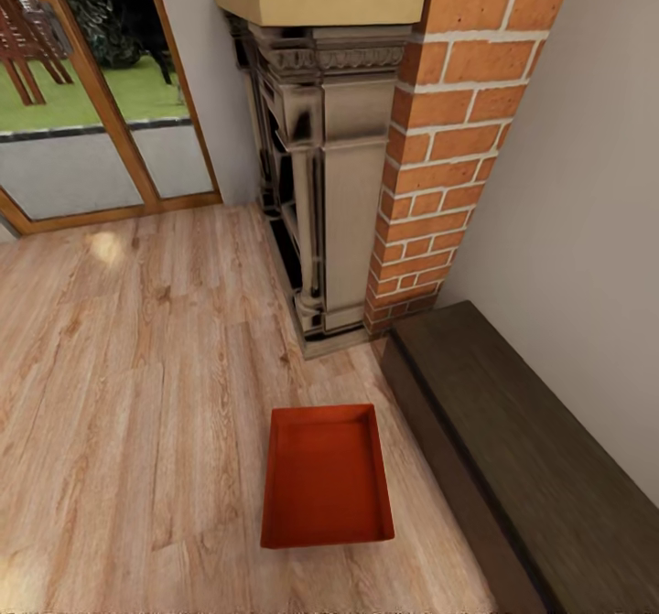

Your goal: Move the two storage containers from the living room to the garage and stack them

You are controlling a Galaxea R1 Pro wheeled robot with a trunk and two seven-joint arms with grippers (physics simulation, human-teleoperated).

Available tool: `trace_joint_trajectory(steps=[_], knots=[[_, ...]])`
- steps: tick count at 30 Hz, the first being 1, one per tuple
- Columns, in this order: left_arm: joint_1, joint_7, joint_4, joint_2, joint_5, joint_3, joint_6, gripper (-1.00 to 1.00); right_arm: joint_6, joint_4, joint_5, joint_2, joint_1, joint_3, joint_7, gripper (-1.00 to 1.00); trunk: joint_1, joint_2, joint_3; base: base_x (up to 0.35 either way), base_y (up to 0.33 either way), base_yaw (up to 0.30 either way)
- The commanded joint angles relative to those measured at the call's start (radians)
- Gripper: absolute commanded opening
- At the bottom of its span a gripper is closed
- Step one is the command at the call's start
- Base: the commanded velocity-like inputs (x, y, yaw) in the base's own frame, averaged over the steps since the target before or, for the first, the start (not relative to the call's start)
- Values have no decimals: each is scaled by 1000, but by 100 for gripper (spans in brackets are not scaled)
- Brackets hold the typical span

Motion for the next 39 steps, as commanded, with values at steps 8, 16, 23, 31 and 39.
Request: trace_joint_trajectory(steps=[8,16,23,31,39], knots=[[0,3,-1,0,8,-9,1,100,-4,3,11,1,-1,3,-7,100,0,0,-12,0,0,0],[0,3,-1,0,8,-9,1,100,-5,3,9,2,-1,3,-7,100,0,0,-13,0,0,0],[0,3,-1,0,8,-9,1,100,-4,3,7,3,-1,3,-9,100,0,0,-13,0,0,0],[0,3,-1,0,8,-9,1,100,-4,3,5,5,-1,-1,-9,100,0,0,-13,0,0,0],[0,3,-1,0,8,-9,1,100,-4,3,7,5,-1,1,-8,100,0,0,-13,0,0,0]])
